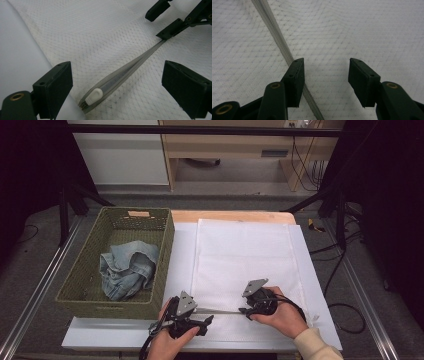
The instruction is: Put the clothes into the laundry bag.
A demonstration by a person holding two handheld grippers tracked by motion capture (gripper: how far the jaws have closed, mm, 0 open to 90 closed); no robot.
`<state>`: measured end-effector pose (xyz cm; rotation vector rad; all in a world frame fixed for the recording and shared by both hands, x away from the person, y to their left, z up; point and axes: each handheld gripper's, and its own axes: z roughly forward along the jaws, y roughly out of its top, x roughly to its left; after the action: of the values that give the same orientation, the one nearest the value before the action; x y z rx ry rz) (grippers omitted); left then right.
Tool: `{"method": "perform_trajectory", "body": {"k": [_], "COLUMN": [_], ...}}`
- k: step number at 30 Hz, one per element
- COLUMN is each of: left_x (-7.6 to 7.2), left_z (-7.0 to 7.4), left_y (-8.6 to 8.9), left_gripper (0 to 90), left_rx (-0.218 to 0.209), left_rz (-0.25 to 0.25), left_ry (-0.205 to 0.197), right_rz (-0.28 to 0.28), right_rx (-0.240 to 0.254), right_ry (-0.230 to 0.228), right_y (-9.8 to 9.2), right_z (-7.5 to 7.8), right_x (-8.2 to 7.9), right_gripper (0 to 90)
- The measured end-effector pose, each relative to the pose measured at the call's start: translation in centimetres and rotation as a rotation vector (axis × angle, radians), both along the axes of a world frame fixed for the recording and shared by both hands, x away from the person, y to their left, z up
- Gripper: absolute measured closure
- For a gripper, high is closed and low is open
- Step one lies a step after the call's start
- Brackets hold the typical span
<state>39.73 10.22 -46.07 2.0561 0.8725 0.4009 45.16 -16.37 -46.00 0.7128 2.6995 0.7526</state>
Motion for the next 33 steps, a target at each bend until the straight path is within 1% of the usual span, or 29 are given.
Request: {"method": "perform_trajectory", "body": {"k": [1,5,8,12,13,16,17,22,26,30,32,33], "left_x": [0.00,-0.01,0.00,0.00,0.00,-0.02,-0.02,-0.03,-0.07,-0.09,-0.10,-0.11], "left_z": [0.00,0.01,0.06,0.07,0.08,0.07,0.07,0.04,0.07,0.03,0.01,0.01], "left_y": [0.00,0.02,0.06,0.07,0.07,0.04,0.04,0.01,-0.05,-0.11,-0.14,-0.15], "left_gripper": [9.6,9.6,9.6,9.6,9.6,9.7,9.7,9.8,9.9,9.9,9.9,9.9], "left_rx": [-0.001,-0.001,-0.002,-0.004,-0.004,-0.001,-0.001,0.002,0.006,0.006,0.006,0.008], "left_rz": [0.000,0.002,0.001,0.002,0.002,0.002,0.002,-0.001,-0.004,-0.003,-0.005,-0.006], "left_ry": [0.000,0.000,0.001,0.000,0.000,-0.001,-0.001,-0.001,-0.002,-0.005,-0.004,-0.004], "right_rz": [0.000,-0.011,-0.009,-0.013,-0.031,-0.031,-0.027,-0.024,-0.022,-0.036,-0.039,-0.041], "right_rx": [-0.004,0.023,0.037,0.033,0.029,0.038,0.036,0.040,0.041,0.049,0.063,0.061], "right_ry": [0.000,0.027,0.039,0.039,0.039,0.051,0.045,0.059,0.062,0.062,0.058,0.061], "right_y": [-0.02,-0.09,-0.18,-0.12,-0.11,-0.17,-0.15,-0.03,0.00,-0.20,-0.31,-0.36], "right_z": [0.01,-0.17,-0.21,-0.15,-0.15,-0.16,-0.16,-0.14,-0.11,-0.01,-0.04,-0.02], "right_x": [0.06,0.37,0.48,0.47,0.46,0.59,0.60,0.52,0.44,0.39,0.38,0.31], "right_gripper": [46.8,49.1,54.5,63.1,63.6,67.6,69.8,75.9,75.0,66.5,62.9,61.9]}}
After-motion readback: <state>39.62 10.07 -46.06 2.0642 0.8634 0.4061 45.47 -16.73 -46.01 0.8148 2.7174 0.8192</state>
